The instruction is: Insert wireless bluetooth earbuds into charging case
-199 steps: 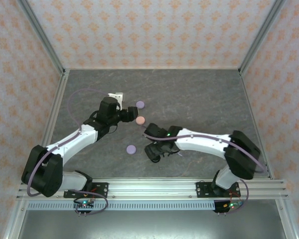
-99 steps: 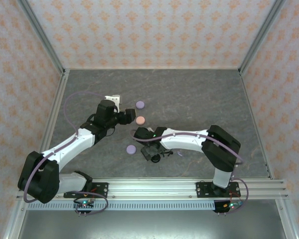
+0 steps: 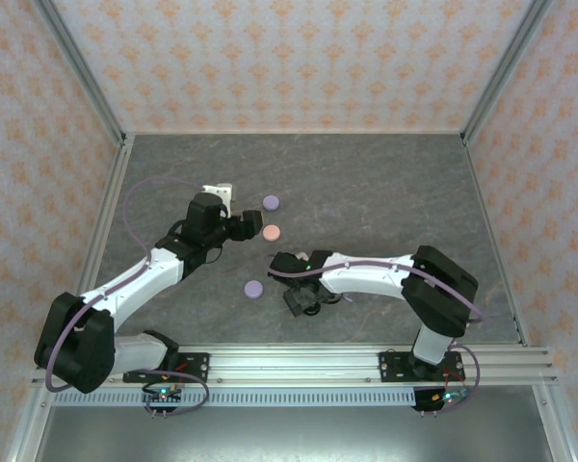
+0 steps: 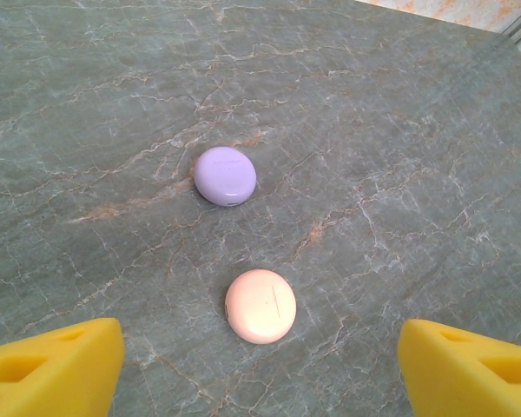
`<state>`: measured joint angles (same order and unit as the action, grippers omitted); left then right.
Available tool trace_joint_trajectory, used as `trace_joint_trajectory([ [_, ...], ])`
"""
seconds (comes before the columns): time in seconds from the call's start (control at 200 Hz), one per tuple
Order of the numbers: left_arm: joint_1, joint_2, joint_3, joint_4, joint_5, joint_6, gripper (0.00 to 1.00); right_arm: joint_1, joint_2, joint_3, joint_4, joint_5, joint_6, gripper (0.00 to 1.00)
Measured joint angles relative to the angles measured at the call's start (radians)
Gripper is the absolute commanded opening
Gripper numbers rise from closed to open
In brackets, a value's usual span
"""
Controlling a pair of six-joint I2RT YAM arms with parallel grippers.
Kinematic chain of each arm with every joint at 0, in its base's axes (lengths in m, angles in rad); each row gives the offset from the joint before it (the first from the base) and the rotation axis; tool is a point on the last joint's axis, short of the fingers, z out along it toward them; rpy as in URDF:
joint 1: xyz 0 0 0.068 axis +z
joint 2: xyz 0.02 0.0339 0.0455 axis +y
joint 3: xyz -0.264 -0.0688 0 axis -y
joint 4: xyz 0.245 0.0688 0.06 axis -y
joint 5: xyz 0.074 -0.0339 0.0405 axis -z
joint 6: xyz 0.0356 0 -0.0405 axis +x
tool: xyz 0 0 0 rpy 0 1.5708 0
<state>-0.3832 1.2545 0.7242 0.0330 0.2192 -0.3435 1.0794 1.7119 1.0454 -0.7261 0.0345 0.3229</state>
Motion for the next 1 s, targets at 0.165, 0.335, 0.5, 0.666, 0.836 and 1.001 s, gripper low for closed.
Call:
trace_joint_trajectory([
  [0.165, 0.0, 0.0, 0.0, 0.0, 0.0, 0.0, 0.83, 0.0, -0.024, -0.024, -0.011, 0.0, 0.026, 0.92],
  [0.335, 0.0, 0.0, 0.0, 0.0, 0.0, 0.0, 0.83, 0.0, -0.049, -0.051, -0.023, 0.0, 0.05, 0.92],
  [0.5, 0.0, 0.0, 0.0, 0.0, 0.0, 0.0, 0.83, 0.0, -0.073, -0.075, -0.03, 0.0, 0.076, 0.88],
  [0.666, 0.0, 0.0, 0.0, 0.0, 0.0, 0.0, 0.83, 0.0, -0.1, -0.089, -0.029, -0.025, 0.097, 0.76],
  [0.836, 0.0, 0.001, 0.0, 0.0, 0.0, 0.0, 0.83, 0.0, -0.127, -0.102, -0.027, -0.066, 0.126, 0.72],
  [1.001, 0.0, 0.001, 0.0, 0.0, 0.0, 0.0, 0.83, 0.0, -0.128, -0.123, -0.016, -0.089, 0.141, 0.65],
])
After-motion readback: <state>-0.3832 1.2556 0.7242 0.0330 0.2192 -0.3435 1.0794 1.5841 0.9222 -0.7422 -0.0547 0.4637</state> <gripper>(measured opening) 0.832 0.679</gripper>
